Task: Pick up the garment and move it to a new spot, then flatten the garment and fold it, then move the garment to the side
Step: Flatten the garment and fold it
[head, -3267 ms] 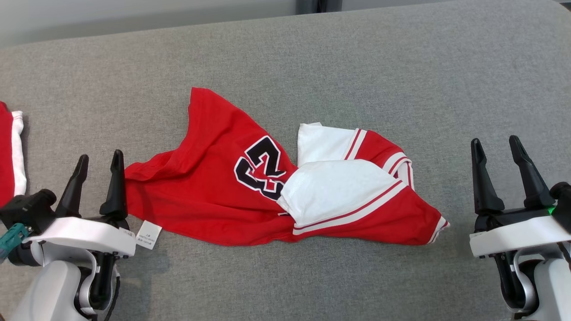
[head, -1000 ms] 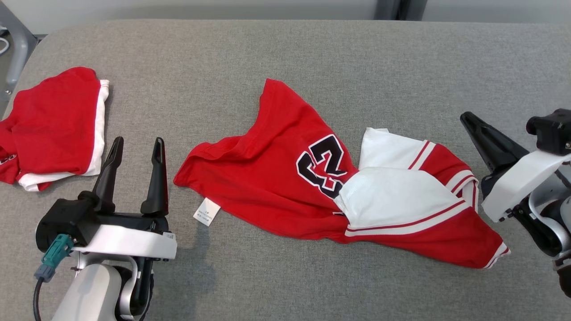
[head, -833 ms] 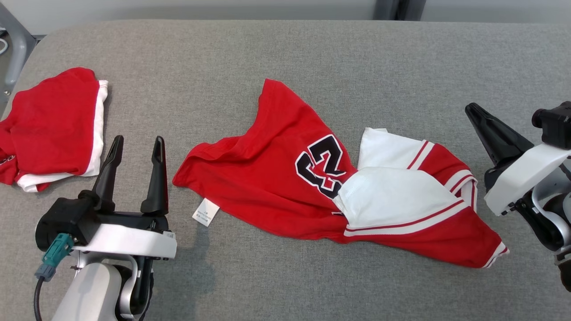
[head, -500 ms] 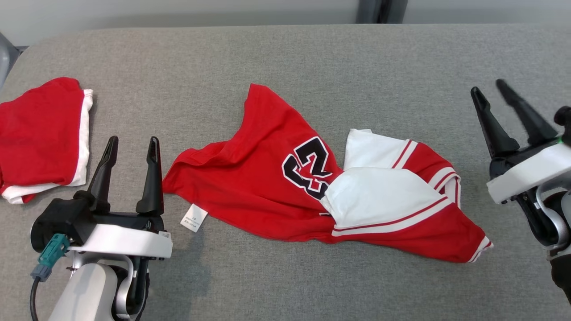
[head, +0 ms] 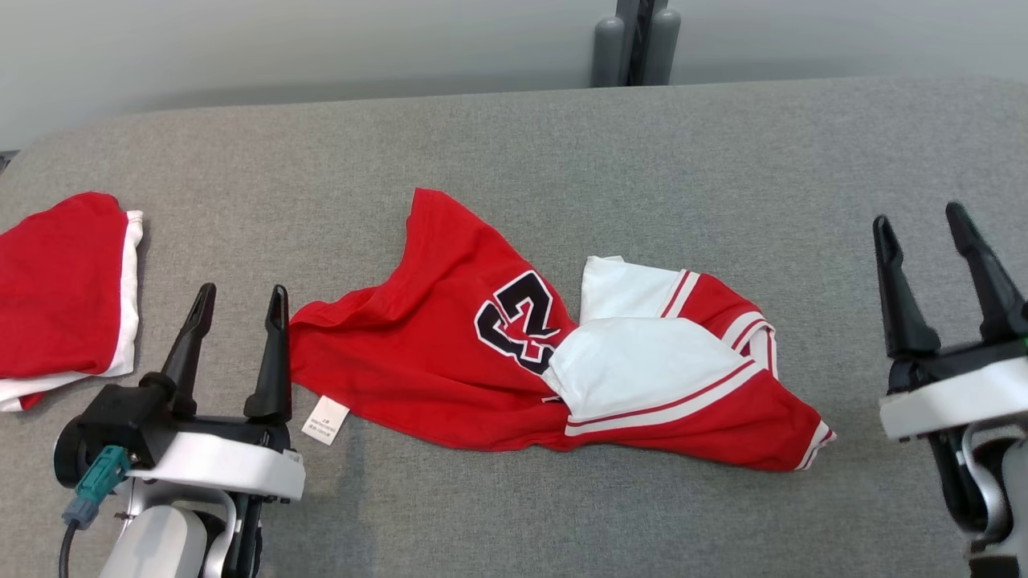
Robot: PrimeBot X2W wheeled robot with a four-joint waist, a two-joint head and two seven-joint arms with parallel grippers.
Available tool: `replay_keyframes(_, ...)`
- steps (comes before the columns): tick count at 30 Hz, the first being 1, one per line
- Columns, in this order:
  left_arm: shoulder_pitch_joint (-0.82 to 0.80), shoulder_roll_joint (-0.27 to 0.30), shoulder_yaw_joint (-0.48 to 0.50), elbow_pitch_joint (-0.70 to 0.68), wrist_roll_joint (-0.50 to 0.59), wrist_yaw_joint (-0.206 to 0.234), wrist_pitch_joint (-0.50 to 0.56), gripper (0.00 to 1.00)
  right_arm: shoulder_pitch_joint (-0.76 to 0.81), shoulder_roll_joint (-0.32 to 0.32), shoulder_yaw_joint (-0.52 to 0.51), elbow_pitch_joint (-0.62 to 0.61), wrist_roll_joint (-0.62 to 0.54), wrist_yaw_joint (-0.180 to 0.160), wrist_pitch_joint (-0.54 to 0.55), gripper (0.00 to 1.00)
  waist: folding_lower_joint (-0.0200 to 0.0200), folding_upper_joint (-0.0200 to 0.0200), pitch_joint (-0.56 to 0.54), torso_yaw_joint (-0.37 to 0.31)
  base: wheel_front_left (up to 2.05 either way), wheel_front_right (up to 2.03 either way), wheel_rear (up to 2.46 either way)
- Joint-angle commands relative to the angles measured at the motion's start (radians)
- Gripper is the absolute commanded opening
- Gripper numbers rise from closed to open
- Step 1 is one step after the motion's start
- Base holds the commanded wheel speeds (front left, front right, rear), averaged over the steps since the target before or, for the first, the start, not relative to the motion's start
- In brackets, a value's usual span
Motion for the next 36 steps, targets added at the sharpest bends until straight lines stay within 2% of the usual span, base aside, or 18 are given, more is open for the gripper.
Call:
replay_keyframes(1,0.014,0.005,-0.002,-0.001,0.004,0.005,0.003,1.0,0.037,0.012,-0.006,-0.013,-0.011,0.0,0.014,1.0,0.0,-0.0001,-0.016,-0.009,0.0,0.0,0.0)
replay_keyframes(12,0.088,0.02,-0.012,-0.033,-0.01,0.024,0.042,1.0,0.239,0.105,-0.054,-0.152,-0.053,0.0,0.085,1.0,0.0,-0.0001,-0.062,-0.022,0.0,0.0,0.0)
replay_keyframes(23,0.092,0.028,-0.016,-0.049,-0.013,0.033,0.052,1.0,0.263,0.118,-0.059,-0.191,-0.054,0.0,0.114,1.0,0.0,-0.0001,-0.061,-0.022,0.0,0.0,0.0)
replay_keyframes(29,0.079,0.029,-0.017,-0.059,-0.016,0.036,0.053,1.0,0.225,0.088,-0.045,-0.18,-0.042,0.0,0.147,1.0,0.0,-0.0001,-0.046,-0.02,0.0,0.0,0.0)
replay_keyframes(36,0.021,0.023,-0.034,-0.063,-0.005,0.025,0.05,1.0,0.105,-0.014,0.074,-0.064,0.013,0.0,0.276,1.0,0.0,-0.0001,0.024,0.023,0.0,0.0,0.0)
